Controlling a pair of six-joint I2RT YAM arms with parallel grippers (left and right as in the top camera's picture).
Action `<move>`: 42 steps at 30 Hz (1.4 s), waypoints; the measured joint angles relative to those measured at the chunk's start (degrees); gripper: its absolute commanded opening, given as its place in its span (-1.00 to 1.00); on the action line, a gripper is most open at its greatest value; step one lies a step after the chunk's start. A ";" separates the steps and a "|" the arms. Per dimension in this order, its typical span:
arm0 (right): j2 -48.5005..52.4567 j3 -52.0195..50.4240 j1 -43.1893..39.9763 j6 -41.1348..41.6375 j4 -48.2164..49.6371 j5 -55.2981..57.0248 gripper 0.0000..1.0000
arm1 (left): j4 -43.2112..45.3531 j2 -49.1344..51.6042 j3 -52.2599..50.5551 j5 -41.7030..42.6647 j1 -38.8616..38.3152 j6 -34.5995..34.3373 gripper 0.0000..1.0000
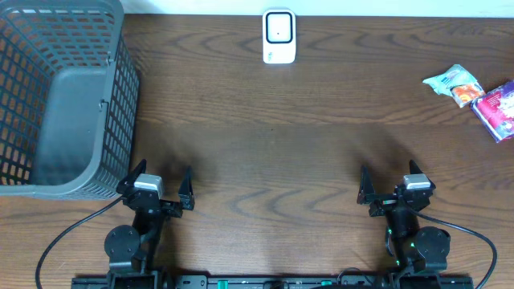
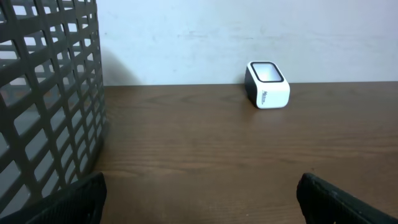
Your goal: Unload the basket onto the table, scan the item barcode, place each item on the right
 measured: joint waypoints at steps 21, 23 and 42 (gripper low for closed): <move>0.00 0.00 0.00 0.00 0.00 0.02 0.99 | -0.48 0.00 0.09 -2.14 0.00 -0.02 0.96; 0.00 0.00 0.00 0.00 0.00 0.02 0.99 | -0.63 0.00 0.11 -3.06 0.00 -0.24 0.96; 0.00 0.00 0.00 0.00 0.00 0.02 0.98 | -1.36 0.00 0.24 -8.81 0.00 -1.60 0.96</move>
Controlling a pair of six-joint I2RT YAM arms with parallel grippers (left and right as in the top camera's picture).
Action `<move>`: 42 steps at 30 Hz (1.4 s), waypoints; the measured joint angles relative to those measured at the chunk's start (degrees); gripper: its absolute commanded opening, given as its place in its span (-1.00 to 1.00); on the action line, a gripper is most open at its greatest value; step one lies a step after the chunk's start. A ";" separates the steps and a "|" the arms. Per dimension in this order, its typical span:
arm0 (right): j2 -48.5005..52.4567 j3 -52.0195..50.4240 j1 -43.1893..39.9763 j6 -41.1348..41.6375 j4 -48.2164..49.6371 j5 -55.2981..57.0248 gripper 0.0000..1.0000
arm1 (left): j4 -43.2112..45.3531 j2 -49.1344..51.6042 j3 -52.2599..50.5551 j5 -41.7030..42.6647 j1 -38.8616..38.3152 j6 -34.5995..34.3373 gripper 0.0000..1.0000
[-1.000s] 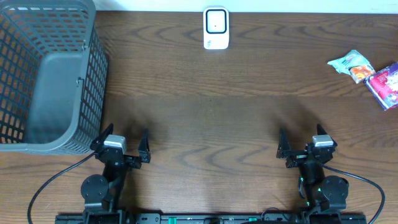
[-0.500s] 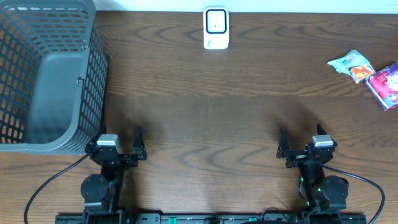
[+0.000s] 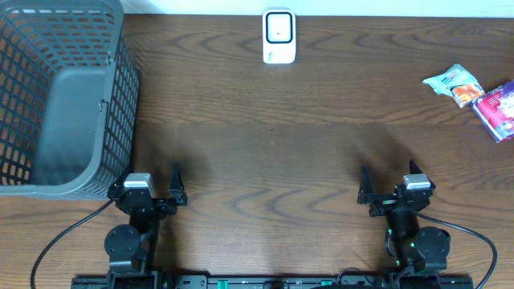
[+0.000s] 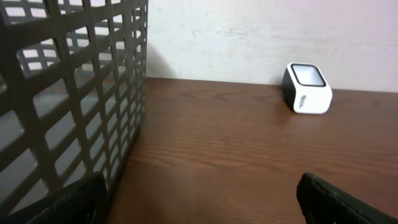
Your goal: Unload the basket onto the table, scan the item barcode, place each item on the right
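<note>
The white barcode scanner (image 3: 279,36) stands at the table's far edge, middle; in the left wrist view the scanner (image 4: 306,88) shows at the upper right by the wall. Two snack packets, a pale green one (image 3: 454,84) and a pink one (image 3: 498,108), lie at the far right. My left gripper (image 3: 147,182) sits low at the front left, open and empty, right beside the basket's near corner. My right gripper (image 3: 389,185) rests at the front right, open and empty, far from the packets.
A grey mesh basket (image 3: 120,96) fills the far left; its wall (image 4: 68,99) looms close on the left of the left wrist view. The wood table (image 3: 273,152) stretches between the arms and the scanner.
My left gripper has shifted a little to the left and turned, so the basket wall now fills more of its view and the scanner sits further right. The right arm has not moved.
</note>
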 measured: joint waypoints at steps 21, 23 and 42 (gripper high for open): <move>0.00 0.00 0.00 0.00 0.00 0.00 0.99 | 0.07 0.00 0.00 0.13 0.00 1.42 0.95; 0.00 0.00 0.00 0.00 -0.02 0.00 0.99 | 0.07 0.00 0.00 0.13 0.00 1.42 0.96; 0.00 0.00 0.00 0.00 -0.02 -0.02 0.99 | 0.07 0.00 0.00 0.15 0.00 1.42 0.96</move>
